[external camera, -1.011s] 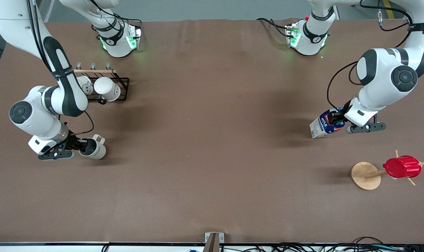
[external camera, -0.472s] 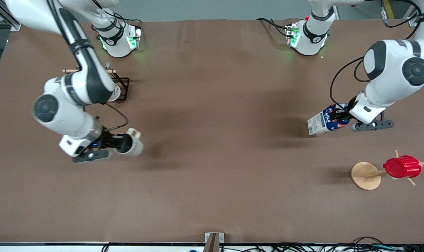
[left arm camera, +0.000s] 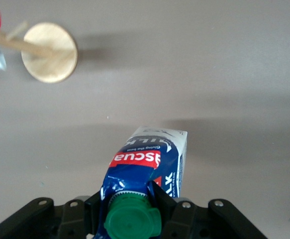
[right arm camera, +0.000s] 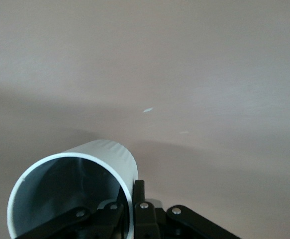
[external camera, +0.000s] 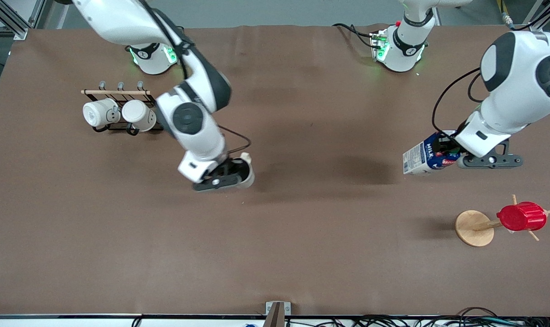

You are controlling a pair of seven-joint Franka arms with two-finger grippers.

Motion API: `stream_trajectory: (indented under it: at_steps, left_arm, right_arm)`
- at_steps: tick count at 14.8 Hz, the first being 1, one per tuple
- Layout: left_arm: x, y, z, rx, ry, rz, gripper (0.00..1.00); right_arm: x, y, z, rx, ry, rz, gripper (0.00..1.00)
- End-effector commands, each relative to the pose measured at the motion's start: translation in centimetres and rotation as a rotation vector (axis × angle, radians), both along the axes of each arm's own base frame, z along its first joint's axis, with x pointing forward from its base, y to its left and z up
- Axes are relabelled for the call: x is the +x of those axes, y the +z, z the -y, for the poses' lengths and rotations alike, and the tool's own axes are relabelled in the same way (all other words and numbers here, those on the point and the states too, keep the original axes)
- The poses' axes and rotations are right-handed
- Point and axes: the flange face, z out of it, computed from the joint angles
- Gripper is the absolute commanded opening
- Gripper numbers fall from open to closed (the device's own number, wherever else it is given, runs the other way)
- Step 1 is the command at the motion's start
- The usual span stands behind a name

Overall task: Place cup and milk on table
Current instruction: 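Carry the white mug with the right gripper toward the table middle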

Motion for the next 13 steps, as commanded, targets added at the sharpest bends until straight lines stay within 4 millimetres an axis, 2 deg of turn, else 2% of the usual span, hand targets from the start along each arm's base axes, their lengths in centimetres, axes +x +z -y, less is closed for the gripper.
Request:
stream_trajectory:
  at_steps: [1, 3, 7, 9, 11, 13]
  left_arm:
    - [2.0, -0.3, 4.0, 0.034, -0.075, -0.008, 0.00]
    - [2.6, -1.0, 7.2, 0.015, -0.082, -0.010, 0.00]
    - [3.6, -2.4, 14.0, 0.005, -0.123, 0.005, 0.00]
    - [2.8, -4.2, 17.4, 0.005, -0.087, -0.010, 0.00]
    - [1.2, -6.2, 21.8, 0.023, -0.071, -0.011, 0.00]
    - [0.6, -7.8, 25.5, 0.037, -0.039, 0.013, 0.00]
  right_arm:
    - [-1.1, -0.6, -3.6, 0.034, -0.014, 0.043, 0.01]
    - [-2.6, -1.8, -5.5, 0.027, -0.016, 0.036, 0.02]
    - [-4.7, -4.0, -6.6, -0.020, 0.010, 0.044, 0.03]
    - [-5.4, -5.1, -6.9, -0.017, 0.004, 0.044, 0.05]
    - [-6.6, -6.5, -7.6, -0.036, -0.001, 0.040, 0.05]
    - [-6.6, -7.1, -7.7, -0.048, -0.023, 0.059, 0.06]
